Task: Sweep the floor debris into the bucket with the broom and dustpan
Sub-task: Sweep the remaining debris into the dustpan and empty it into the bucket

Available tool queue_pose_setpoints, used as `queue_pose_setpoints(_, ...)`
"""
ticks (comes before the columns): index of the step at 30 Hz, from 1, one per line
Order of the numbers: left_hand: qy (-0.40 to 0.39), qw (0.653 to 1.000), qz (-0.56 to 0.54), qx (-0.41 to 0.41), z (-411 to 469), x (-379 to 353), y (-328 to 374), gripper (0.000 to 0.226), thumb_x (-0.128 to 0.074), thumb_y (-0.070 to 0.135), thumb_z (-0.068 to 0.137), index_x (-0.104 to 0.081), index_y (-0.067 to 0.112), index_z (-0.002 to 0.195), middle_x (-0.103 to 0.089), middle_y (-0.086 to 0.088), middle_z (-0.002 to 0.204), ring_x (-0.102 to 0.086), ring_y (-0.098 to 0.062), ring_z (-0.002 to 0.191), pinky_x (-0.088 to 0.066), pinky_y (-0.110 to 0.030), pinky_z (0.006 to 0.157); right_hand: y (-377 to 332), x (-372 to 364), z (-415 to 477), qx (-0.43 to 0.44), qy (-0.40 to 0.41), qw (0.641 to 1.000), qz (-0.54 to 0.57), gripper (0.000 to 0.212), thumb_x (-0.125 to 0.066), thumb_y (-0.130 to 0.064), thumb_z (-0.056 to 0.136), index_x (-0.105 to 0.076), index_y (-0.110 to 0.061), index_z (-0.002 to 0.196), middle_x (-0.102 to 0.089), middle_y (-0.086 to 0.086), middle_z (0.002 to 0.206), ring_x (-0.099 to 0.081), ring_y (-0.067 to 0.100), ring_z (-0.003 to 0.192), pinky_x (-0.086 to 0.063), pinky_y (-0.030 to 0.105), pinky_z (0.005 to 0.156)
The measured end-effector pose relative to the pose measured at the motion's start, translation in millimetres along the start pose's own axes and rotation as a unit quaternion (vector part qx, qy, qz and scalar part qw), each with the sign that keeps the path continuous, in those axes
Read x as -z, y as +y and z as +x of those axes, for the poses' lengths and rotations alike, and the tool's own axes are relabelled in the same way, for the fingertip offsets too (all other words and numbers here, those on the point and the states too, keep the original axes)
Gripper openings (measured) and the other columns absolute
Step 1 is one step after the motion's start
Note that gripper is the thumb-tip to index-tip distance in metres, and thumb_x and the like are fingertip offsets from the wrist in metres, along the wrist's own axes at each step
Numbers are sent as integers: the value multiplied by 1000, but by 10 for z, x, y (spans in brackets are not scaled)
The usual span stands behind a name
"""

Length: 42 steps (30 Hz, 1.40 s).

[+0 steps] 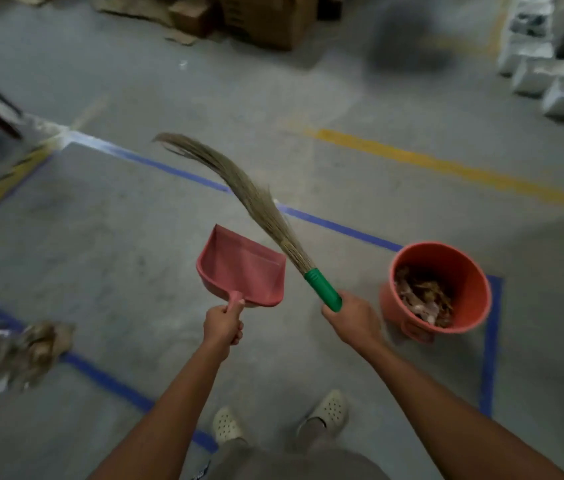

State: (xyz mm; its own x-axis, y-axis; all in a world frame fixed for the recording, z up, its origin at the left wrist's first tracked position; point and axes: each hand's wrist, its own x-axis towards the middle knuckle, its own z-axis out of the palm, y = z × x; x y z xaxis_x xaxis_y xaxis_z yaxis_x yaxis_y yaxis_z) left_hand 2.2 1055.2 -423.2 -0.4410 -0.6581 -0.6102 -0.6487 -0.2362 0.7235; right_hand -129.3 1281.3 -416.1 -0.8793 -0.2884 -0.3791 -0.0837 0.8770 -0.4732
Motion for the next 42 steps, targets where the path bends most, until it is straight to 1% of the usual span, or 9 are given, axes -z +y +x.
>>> queue_pose_setpoints(3,52,998,-35,14,-33,610,-276,41,-62,41,95,-59,4,78,-53,-11,57,-46,-16,37,-35,-22,40,-486,-313,-76,50,-37,997,-34,34,-57,-57,80,-58,-27,96,-63,-1,78,-59,21,67,-39,28,56)
queue_pose_setpoints(7,101,990,-94,40,-113,1428,-668,35,-60,36,97,-56,8,78,-52,-11,58,-44,-14,36,-34,-21,38,-1178,-753,-307,123,-75,986,-81,30,-60,-54,81,-58,-27,95,-62,-1,77,-60,18,65,-39,26,52)
queue_pose_setpoints(13,167,965,-177,95,-241,2677,-1336,40,-59,43,96,-55,7,78,-53,-11,54,-42,-15,34,-33,-19,36,-2195,-1529,-873,205,-108,962,-144,33,-62,-56,80,-59,-27,94,-62,-3,76,-61,16,65,-50,29,58)
queue_pose_setpoints(22,291,907,-265,147,-463,4262,-2252,46,-57,41,97,-53,8,65,-54,-12,53,-43,-19,38,-33,-20,40,-3578,-2668,-1436,315,-179,903,-233,36,-64,-56,82,-61,-24,98,-62,-3,76,-62,14,66,-59,35,66)
queue_pose_setpoints(26,321,885,-292,168,-397,4710,-2502,46,-56,41,98,-54,7,66,-53,-13,54,-42,-19,38,-31,-21,40,-4094,-3093,-1501,344,-207,878,-260,38,-65,-58,83,-62,-24,99,-61,-5,74,-60,10,65,-57,30,61)
queue_pose_setpoints(31,336,864,-313,205,-73,5193,-2649,45,-55,43,97,-55,7,71,-53,-11,55,-41,-17,38,-32,-20,40,-4684,-3595,-1345,354,-255,855,-279,42,-63,-65,82,-59,-25,96,-62,-4,77,-63,11,67,-61,34,67)
queue_pose_setpoints(34,336,853,-324,233,268,5491,-2702,41,-56,39,97,-53,8,71,-51,-9,53,-38,-14,35,-30,-18,38,-5074,-3943,-1151,356,-278,847,-281,42,-60,-67,83,-55,-26,92,-63,-3,76,-64,11,64,-60,30,59)
queue_pose_setpoints(37,336,842,-329,263,720,5786,-2779,36,-57,35,95,-52,8,70,-50,-9,51,-35,-12,30,-28,-14,36,-5516,-4351,-887,360,-301,832,-296,43,-56,-66,87,-54,-23,93,-62,-2,75,-63,10,62,-54,23,51)
queue_pose_setpoints(42,345,828,-327,298,1582,6266,-3002,34,-58,33,94,-55,6,72,-54,-12,51,-35,-13,30,-27,-13,33,-6064,-5109,-344,369,-317,809,-329,44,-51,-65,91,-55,-22,96,-62,-2,76,-63,11,65,-53,23,53)
